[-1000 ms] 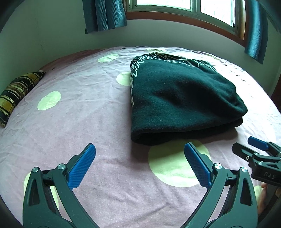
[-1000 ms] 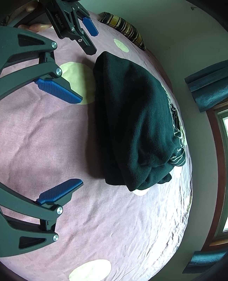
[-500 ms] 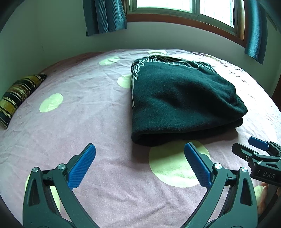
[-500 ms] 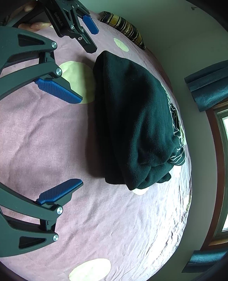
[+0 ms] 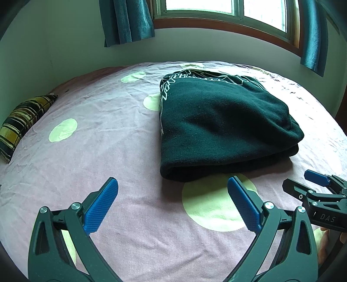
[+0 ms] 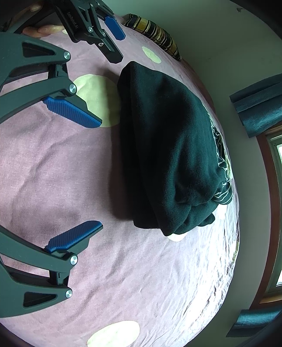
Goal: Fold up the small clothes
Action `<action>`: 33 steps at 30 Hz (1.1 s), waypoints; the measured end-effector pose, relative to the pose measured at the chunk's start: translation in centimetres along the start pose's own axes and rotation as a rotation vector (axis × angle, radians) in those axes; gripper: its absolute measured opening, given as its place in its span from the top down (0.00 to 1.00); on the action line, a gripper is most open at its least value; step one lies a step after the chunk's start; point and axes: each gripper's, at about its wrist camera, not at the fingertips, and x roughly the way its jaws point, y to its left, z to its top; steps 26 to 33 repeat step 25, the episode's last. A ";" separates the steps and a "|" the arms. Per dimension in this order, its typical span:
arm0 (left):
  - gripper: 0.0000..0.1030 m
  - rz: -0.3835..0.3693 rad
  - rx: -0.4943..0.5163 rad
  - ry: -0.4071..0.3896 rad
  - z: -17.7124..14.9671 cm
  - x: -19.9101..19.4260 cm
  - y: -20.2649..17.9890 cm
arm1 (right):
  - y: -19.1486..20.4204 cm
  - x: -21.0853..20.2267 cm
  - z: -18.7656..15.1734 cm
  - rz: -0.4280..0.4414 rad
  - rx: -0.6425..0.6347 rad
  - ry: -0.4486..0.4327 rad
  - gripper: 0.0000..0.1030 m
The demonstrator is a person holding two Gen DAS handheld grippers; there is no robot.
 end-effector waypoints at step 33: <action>0.02 0.080 -0.052 -0.048 2.9 -0.9 4.6 | -1.6 -2.0 1.9 0.070 0.000 -0.010 0.16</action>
